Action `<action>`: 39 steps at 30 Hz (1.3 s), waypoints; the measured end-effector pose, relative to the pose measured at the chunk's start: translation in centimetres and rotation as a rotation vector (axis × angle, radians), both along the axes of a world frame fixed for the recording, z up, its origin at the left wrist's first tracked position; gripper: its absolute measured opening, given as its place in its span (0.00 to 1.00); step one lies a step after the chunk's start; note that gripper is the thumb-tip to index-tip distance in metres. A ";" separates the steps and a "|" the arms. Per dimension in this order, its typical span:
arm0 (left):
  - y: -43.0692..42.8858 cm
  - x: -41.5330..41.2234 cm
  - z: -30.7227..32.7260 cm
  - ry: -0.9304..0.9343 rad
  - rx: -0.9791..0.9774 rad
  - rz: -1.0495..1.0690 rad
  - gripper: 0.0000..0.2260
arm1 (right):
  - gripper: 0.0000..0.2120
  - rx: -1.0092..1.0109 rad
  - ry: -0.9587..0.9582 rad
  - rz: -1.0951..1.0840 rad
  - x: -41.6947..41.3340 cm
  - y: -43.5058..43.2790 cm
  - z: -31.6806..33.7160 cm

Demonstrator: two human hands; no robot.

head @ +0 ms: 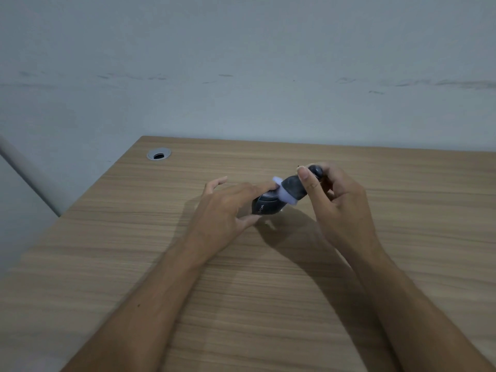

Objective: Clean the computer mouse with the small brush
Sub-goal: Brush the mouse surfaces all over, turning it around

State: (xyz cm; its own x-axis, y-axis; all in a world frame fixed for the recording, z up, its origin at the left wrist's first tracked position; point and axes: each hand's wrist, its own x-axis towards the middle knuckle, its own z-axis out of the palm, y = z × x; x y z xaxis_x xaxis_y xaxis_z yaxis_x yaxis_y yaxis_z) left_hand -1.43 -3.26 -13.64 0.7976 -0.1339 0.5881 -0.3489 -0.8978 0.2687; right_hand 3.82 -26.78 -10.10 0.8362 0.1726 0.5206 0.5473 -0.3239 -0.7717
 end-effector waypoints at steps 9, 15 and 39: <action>-1.0 -0.2 0.5 0.045 -0.161 -0.019 0.29 | 0.09 0.015 -0.011 -0.168 0.9 -0.5 -0.7; -0.8 -0.2 0.7 0.110 -0.474 0.002 0.30 | 0.08 0.012 -0.054 0.048 -1.3 1.1 0.2; -1.6 0.0 1.4 0.379 -1.341 -0.069 0.17 | 0.09 0.111 -0.002 -0.130 -0.4 0.9 -0.3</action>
